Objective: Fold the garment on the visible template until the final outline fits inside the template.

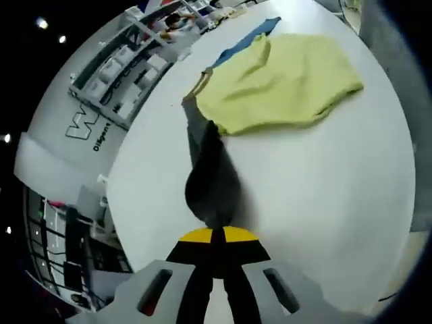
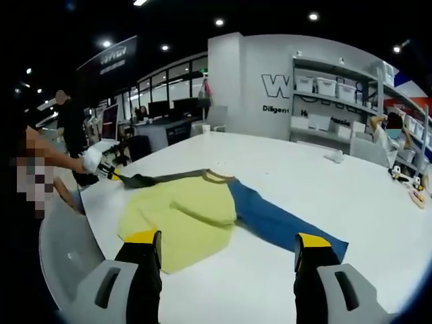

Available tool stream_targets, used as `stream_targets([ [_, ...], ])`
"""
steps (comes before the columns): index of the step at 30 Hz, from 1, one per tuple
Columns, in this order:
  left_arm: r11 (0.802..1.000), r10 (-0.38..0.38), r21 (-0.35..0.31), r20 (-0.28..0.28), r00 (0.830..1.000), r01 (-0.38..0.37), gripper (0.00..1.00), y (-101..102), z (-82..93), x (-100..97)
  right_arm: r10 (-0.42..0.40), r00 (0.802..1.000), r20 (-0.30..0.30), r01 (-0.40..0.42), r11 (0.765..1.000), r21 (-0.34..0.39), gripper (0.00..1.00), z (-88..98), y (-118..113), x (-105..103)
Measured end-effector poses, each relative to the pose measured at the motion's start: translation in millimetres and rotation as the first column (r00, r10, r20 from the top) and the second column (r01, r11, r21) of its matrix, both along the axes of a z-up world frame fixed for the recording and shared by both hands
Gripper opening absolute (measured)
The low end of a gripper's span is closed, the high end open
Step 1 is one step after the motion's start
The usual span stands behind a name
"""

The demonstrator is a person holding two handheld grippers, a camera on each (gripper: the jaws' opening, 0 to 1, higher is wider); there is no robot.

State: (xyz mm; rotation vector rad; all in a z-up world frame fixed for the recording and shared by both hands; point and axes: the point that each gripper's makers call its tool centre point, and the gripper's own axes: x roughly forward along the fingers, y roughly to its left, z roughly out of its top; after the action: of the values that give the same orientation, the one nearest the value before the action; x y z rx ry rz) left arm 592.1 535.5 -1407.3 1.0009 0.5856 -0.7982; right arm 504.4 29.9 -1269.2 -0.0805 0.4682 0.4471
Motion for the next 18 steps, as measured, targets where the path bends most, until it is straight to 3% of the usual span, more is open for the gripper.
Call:
stream_targets([
  [1,1.0,0.001,-0.028,-0.034,0.999,-0.001,0.03,-5,-3.9,-7.6,0.002,1.0,-0.001,-0.002,1.0,0.001,0.78,-0.6,1,0],
  [3,0.988,0.063,-0.131,-0.147,0.987,-0.082,0.07,-15,-12.2,-26.9,0.006,1.0,-0.004,-0.006,1.0,0.003,0.78,-1.8,3,0],
  [5,0.969,0.117,-0.189,-0.203,0.972,-0.156,0.12,-17,-15.3,-36.3,0.01,1.0,-0.007,-0.01,1.0,0.003,0.78,-3.5,4,0],
  [6,0.965,0.129,-0.201,-0.204,0.971,-0.17,0.16,-17,-15.1,-37.5,0.013,1.0,-0.009,-0.013,1.0,0.004,0.78,-3.9,5,0],
  [8,0.937,0.182,-0.255,-0.229,0.956,-0.24,0.24,-9,-15.5,-37.3,0.016,1.0,-0.013,-0.016,1.0,0.003,0.78,-4.9,6,0],
  [11,0.862,0.301,-0.335,-0.262,0.917,-0.379,0.3,7,-7.6,-31.5,0.02,1.0,-0.017,-0.02,1.0,0.002,0.78,-5.8,6,-1],
  [13,0.836,0.354,-0.346,-0.255,0.9,-0.427,0.32,21,-4.4,-25.4,0.02,1.0,-0.018,-0.02,1.0,0.003,0.78,-5.9,6,-2],
  [15,0.812,0.401,-0.356,-0.236,0.885,-0.463,0.34,37,0.5,-18.1,0.021,1.0,-0.021,-0.021,1.0,0.003,0.78,-6.3,6,-2],
  [18,0.808,0.44,-0.322,-0.228,0.869,-0.494,0.31,53,0.2,-13.2,0.023,0.999,-0.022,-0.023,1.0,0.001,0.78,-6.3,6,-2],
])
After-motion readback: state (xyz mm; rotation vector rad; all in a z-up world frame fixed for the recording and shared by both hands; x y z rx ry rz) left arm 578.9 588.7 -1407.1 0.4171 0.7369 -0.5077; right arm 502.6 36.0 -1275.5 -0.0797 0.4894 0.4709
